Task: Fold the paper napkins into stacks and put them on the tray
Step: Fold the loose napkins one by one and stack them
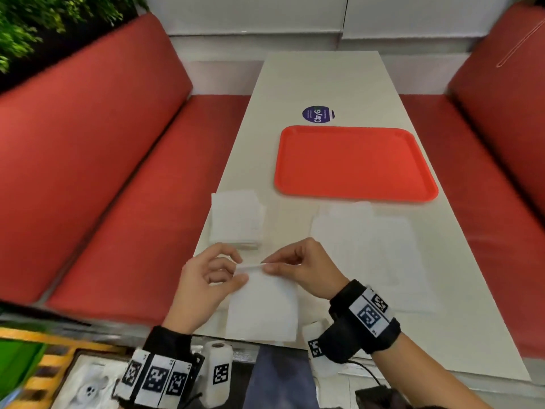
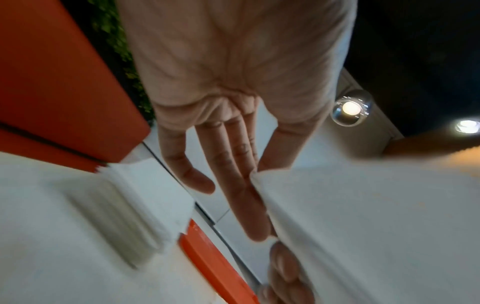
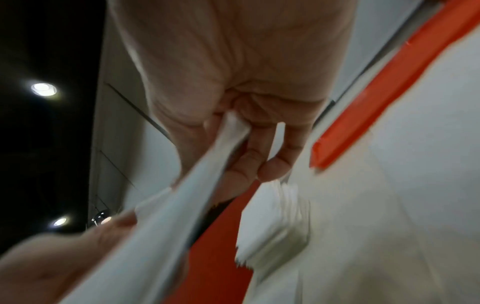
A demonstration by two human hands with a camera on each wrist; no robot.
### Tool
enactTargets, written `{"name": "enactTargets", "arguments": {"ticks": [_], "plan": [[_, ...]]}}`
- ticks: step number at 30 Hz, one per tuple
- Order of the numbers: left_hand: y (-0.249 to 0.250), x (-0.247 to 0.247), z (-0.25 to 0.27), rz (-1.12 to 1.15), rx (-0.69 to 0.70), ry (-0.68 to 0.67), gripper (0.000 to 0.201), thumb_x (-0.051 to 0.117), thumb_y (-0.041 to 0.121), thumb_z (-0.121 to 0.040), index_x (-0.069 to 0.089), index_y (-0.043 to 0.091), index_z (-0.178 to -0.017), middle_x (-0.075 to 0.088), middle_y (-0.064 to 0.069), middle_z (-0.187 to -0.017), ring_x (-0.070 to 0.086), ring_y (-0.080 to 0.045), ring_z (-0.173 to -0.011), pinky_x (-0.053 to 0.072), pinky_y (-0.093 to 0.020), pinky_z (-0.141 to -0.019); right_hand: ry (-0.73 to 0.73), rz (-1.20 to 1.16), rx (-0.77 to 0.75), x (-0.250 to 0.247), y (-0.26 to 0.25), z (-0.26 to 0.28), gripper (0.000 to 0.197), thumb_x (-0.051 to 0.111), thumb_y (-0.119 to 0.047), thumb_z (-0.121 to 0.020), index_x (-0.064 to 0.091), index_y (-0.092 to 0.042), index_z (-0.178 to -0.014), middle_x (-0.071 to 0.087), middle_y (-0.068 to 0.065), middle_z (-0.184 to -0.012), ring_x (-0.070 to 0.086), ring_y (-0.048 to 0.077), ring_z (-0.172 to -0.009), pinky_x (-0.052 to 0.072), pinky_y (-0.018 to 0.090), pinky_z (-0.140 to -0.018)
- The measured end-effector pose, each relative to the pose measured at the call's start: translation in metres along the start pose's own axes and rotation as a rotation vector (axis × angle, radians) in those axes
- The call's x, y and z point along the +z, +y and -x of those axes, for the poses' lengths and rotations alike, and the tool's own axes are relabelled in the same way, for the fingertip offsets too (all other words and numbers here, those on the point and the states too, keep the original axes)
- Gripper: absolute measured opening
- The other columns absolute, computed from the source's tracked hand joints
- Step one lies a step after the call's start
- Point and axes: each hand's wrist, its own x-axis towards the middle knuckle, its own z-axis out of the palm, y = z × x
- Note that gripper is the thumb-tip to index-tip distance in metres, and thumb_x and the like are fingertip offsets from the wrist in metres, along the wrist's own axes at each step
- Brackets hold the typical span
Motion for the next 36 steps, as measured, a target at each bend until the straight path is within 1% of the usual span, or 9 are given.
{"name": "enactTargets", "arguments": {"ticks": [3, 6, 10, 13, 16, 19, 26, 32, 36], "plan": [[-0.022, -0.03, 0.009, 0.023, -0.122, 0.079, 0.03, 0.078, -0.002, -0.075, 0.055, 0.014, -0.083, 0.052, -0.003, -0.06, 0.044, -0.023, -0.06, 0.037, -0.033, -0.065, -0.05, -0.07, 0.056, 0.017, 0.012, -0.006, 0.021, 0.081, -0.014, -0.078, 0.076, -0.016, -0.098, 0.068, 0.001, -0.069, 0.062, 0.011, -0.063, 0.049, 0.022, -0.067], [-0.042, -0.046, 0.016, 0.015, -0.249, 0.152, 0.036, 0.08, 0.006, -0.076, 0.047, 0.016, -0.086, 0.067, -0.02, -0.075, 0.062, -0.029, -0.065, 0.049, -0.041, -0.07, -0.155, -0.099, 0.156, 0.037, 0.019, -0.006, 0.046, 0.083, -0.011, -0.074, 0.051, -0.019, -0.105, 0.059, 0.007, -0.066, 0.058, 0.018, -0.054, 0.049, 0.025, -0.06], [-0.057, -0.048, 0.021, 0.002, -0.345, 0.197, 0.035, 0.08, 0.011, -0.077, 0.049, 0.013, -0.091, 0.072, -0.016, -0.08, 0.072, -0.025, -0.075, 0.055, -0.042, -0.074, -0.096, -0.082, 0.208, 0.055, 0.027, -0.007, 0.037, 0.079, -0.002, -0.075, 0.046, -0.015, -0.086, 0.058, 0.007, -0.059, 0.06, 0.018, -0.049, 0.051, 0.027, -0.056], [-0.063, -0.048, 0.014, -0.086, -0.303, 0.244, 0.026, 0.081, 0.007, -0.075, 0.059, 0.011, -0.087, 0.071, -0.007, -0.078, 0.067, -0.006, -0.064, 0.051, -0.023, -0.068, -0.014, 0.002, 0.208, 0.061, 0.034, -0.017, 0.024, 0.081, -0.005, -0.073, 0.06, -0.017, -0.07, 0.062, 0.002, -0.059, 0.064, 0.02, -0.054, 0.055, 0.032, -0.063], [-0.068, -0.048, 0.002, -0.23, -0.213, 0.283, 0.016, 0.08, 0.007, -0.076, 0.067, 0.016, -0.077, 0.069, -0.003, -0.076, 0.062, -0.008, -0.062, 0.049, -0.014, -0.062, 0.043, 0.11, 0.184, 0.068, 0.036, -0.027, 0.017, 0.081, -0.008, -0.073, 0.07, -0.02, -0.071, 0.059, -0.005, -0.061, 0.061, 0.014, -0.057, 0.054, 0.03, -0.068], [-0.07, -0.045, -0.009, -0.376, -0.145, 0.276, 0.015, 0.078, 0.006, -0.078, 0.07, 0.019, -0.077, 0.066, -0.003, -0.072, 0.059, -0.016, -0.06, 0.047, -0.013, -0.059, 0.09, 0.234, 0.165, 0.074, 0.034, -0.037, 0.01, 0.077, -0.008, -0.076, 0.075, -0.016, -0.081, 0.055, -0.005, -0.064, 0.052, 0.006, -0.057, 0.044, 0.014, -0.063], [-0.08, -0.037, -0.023, -0.661, -0.115, 0.103, 0.016, 0.075, 0.005, -0.081, 0.071, 0.015, -0.092, 0.052, 0.001, -0.084, 0.049, -0.008, -0.065, 0.048, -0.028, -0.072, 0.057, 0.453, 0.207, 0.085, 0.035, -0.044, 0.019, 0.069, -0.011, -0.079, 0.071, -0.015, -0.098, 0.057, -0.004, -0.07, 0.054, 0.011, -0.067, 0.041, 0.019, -0.065], [-0.053, -0.024, -0.015, -0.86, -0.098, 0.033, 0.028, 0.069, 0.03, -0.087, 0.063, 0.026, -0.114, 0.041, 0.004, -0.116, 0.039, -0.014, -0.107, 0.039, -0.026, -0.089, 0.136, 0.421, 0.235, 0.05, 0.026, -0.018, 0.021, 0.071, -0.024, -0.08, 0.07, -0.024, -0.101, 0.061, -0.003, -0.075, 0.052, 0.004, -0.063, 0.043, 0.018, -0.063], [-0.024, 0.022, -0.025, -0.637, 0.045, -0.117, 0.016, 0.067, 0.025, -0.089, 0.067, 0.023, -0.106, 0.049, 0.006, -0.111, 0.047, -0.009, -0.103, 0.038, -0.018, -0.087, 0.327, 0.516, 0.329, -0.011, 0.034, 0.0, 0.024, 0.072, -0.027, -0.083, 0.068, -0.021, -0.106, 0.061, 0.001, -0.094, 0.054, 0.011, -0.073, 0.041, 0.022, -0.066]]}}
